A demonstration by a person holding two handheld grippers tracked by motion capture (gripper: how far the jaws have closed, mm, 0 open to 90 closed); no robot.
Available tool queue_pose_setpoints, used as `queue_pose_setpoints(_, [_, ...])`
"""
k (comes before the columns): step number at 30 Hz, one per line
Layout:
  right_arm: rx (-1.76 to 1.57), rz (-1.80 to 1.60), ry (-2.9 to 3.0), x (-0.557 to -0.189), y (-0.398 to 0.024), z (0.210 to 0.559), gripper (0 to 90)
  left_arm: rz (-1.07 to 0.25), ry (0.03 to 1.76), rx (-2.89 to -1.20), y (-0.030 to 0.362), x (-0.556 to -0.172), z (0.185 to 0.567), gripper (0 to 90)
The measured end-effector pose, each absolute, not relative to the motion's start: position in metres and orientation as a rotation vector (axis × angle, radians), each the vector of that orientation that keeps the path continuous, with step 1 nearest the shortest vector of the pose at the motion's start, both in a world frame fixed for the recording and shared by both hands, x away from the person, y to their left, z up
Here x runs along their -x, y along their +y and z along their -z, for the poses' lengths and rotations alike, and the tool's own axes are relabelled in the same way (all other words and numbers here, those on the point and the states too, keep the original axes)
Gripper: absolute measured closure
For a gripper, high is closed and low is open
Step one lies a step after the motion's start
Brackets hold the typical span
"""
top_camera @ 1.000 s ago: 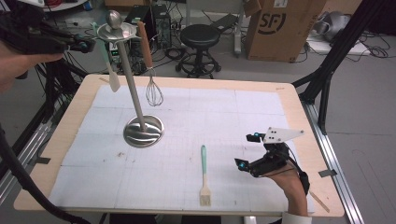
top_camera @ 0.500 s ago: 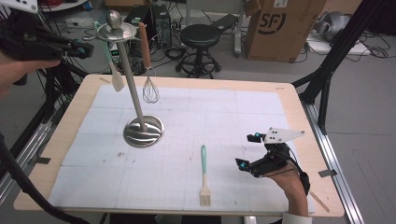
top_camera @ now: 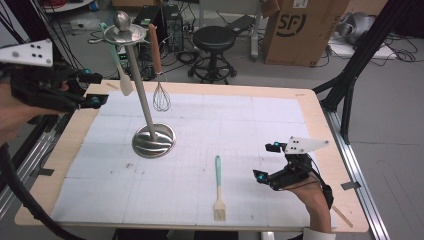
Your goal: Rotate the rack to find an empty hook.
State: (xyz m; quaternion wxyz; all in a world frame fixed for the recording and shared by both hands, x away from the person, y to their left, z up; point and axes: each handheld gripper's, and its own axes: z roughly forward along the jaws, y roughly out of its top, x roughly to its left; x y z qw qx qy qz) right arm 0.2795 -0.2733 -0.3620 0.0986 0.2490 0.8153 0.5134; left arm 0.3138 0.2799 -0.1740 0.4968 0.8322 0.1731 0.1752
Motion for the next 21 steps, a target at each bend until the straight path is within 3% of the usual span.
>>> queue_pose_setpoints(4, [-0.734,-1.519,2.408,-0.278,-0.273,0.361,0.0,-0.414,0.418,-1.983,0.281,-0.309,0.191,19.4])
queue_pose_setpoints(10, [-0.724,-1.528,2.398,-0.276,-0.273,0.359,0.0,-0.374,0.376,-1.982,0.271,-0.3,0.22,1.8])
queue_pose_setpoints(21, [-0.721,-1.532,2.387,-0.275,-0.275,0.359,0.0,-0.333,0.353,-1.991,0.267,-0.288,0.272,1.6])
